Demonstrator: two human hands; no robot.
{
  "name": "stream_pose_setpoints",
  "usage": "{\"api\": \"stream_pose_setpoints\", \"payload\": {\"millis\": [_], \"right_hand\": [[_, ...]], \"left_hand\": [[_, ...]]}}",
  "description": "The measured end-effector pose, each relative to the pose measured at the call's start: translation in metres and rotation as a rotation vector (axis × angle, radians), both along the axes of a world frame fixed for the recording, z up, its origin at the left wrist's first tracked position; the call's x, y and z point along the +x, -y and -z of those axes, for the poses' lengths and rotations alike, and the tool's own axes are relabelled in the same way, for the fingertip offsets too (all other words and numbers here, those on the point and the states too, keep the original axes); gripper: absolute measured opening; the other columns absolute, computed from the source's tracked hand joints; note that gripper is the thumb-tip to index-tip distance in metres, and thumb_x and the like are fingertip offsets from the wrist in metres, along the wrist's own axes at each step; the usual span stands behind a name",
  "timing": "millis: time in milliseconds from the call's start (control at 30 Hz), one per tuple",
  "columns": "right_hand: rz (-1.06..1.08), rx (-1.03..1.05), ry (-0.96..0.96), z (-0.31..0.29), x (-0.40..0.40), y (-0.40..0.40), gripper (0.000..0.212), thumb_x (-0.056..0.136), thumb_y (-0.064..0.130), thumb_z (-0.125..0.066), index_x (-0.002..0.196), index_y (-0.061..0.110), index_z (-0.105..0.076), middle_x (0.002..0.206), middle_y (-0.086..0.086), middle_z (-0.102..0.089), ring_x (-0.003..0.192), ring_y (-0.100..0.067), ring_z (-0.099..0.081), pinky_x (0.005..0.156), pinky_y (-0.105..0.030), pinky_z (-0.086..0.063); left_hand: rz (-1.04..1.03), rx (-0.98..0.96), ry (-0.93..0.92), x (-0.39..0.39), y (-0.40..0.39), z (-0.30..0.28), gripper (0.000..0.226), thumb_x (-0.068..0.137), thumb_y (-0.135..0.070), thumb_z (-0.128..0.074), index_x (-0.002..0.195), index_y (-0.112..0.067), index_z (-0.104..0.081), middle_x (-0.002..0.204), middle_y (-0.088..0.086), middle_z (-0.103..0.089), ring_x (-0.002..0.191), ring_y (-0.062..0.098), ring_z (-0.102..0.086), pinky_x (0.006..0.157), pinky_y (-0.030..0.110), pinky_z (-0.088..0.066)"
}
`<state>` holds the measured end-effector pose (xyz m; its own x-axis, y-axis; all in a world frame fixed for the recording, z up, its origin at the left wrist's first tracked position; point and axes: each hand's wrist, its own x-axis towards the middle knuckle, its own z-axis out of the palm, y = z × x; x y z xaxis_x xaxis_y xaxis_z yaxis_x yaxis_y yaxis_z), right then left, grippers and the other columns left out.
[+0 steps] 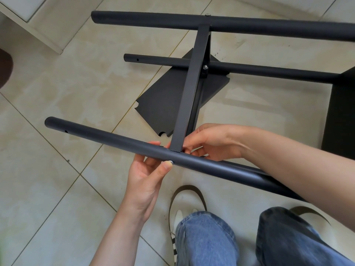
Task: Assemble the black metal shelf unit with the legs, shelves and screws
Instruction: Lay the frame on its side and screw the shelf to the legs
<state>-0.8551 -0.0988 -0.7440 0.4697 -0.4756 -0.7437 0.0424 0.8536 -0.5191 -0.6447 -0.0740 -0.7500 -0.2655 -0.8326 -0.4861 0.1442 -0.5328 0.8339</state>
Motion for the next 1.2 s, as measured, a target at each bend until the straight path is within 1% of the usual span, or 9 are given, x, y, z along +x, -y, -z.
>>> {"api": "stream_pose_setpoints", "payload": {"millis": [100,200,267,500,667,800,967,1133,1200], "right_hand": [[-0.005,-0.014,-0.042,-0.004,0.001,0.001,0.017,0.094,0.015,-0.061,0.081,0.010,-0.071,0.069,-0.003,-0.063,0.075,-0.017,-0.057,0.075,-0.030,-0.050],[-0.011,-0.092,-0.018,-0.004,-0.002,0.000,0.029,0.094,0.013,-0.061,0.067,0.015,-0.072,0.076,-0.003,-0.066,0.081,-0.017,-0.057,0.076,-0.029,-0.050],[-0.016,-0.100,0.041,-0.003,-0.005,-0.002,0.039,0.095,0.013,-0.061,0.059,0.021,-0.073,0.072,0.001,-0.067,0.076,-0.014,-0.059,0.076,-0.029,-0.050],[-0.040,-0.101,0.088,0.000,-0.005,-0.004,0.040,0.095,0.015,-0.059,0.059,0.021,-0.075,0.071,0.002,-0.066,0.072,-0.012,-0.060,0.072,-0.027,-0.051],[-0.041,0.059,0.037,-0.005,-0.003,0.006,0.016,0.094,0.013,-0.057,0.080,0.009,-0.065,0.074,-0.005,-0.058,0.067,-0.015,-0.055,0.067,-0.025,-0.049],[-0.051,0.088,-0.020,-0.007,-0.002,0.010,0.019,0.092,0.012,-0.057,0.074,0.010,-0.061,0.067,-0.003,-0.054,0.061,-0.013,-0.050,0.065,-0.024,-0.045],[-0.008,0.033,-0.034,-0.005,0.000,0.007,0.010,0.093,0.010,-0.058,0.088,0.006,-0.066,0.073,-0.006,-0.058,0.066,-0.015,-0.052,0.069,-0.025,-0.046],[-0.025,-0.025,-0.054,-0.007,0.000,0.005,0.044,0.094,0.008,-0.057,0.052,0.015,-0.069,0.059,-0.002,-0.057,0.060,-0.014,-0.052,0.068,-0.027,-0.045],[-0.039,-0.023,-0.073,-0.009,-0.001,0.007,0.043,0.093,0.008,-0.057,0.052,0.015,-0.067,0.057,-0.001,-0.052,0.060,-0.015,-0.049,0.067,-0.026,-0.044]], "left_hand": [[-0.003,0.006,-0.003,0.000,0.001,0.000,0.073,0.046,-0.034,-0.101,0.109,-0.024,-0.066,0.103,0.011,-0.074,0.108,0.030,-0.068,0.106,0.039,-0.050],[0.002,0.003,-0.001,0.000,0.002,0.000,0.074,0.045,-0.034,-0.102,0.109,-0.023,-0.065,0.102,0.010,-0.074,0.106,0.028,-0.069,0.105,0.039,-0.051],[0.000,-0.001,-0.003,0.000,0.001,0.000,0.071,0.045,-0.034,-0.102,0.107,-0.024,-0.067,0.101,0.010,-0.073,0.105,0.028,-0.069,0.105,0.040,-0.051],[0.004,-0.009,-0.007,0.000,0.001,0.000,0.064,0.045,-0.035,-0.102,0.101,-0.028,-0.071,0.100,0.009,-0.073,0.104,0.026,-0.069,0.104,0.039,-0.051],[0.023,-0.024,0.000,-0.001,0.001,-0.001,0.059,0.044,-0.038,-0.101,0.096,-0.032,-0.074,0.097,0.004,-0.074,0.101,0.021,-0.069,0.103,0.037,-0.052],[0.025,-0.030,0.005,-0.001,0.000,-0.002,0.058,0.043,-0.039,-0.102,0.094,-0.034,-0.075,0.096,0.003,-0.074,0.101,0.021,-0.069,0.101,0.035,-0.053],[0.034,-0.042,0.014,-0.001,0.001,-0.003,0.057,0.044,-0.040,-0.101,0.094,-0.035,-0.075,0.096,0.003,-0.074,0.100,0.020,-0.070,0.098,0.033,-0.054],[0.041,-0.047,0.026,-0.001,0.001,-0.004,0.056,0.045,-0.041,-0.101,0.095,-0.036,-0.075,0.098,0.003,-0.074,0.102,0.021,-0.070,0.098,0.033,-0.054],[0.042,-0.052,0.037,-0.001,0.001,-0.004,0.056,0.045,-0.042,-0.100,0.095,-0.036,-0.075,0.099,0.004,-0.074,0.103,0.022,-0.070,0.097,0.033,-0.055]]}}
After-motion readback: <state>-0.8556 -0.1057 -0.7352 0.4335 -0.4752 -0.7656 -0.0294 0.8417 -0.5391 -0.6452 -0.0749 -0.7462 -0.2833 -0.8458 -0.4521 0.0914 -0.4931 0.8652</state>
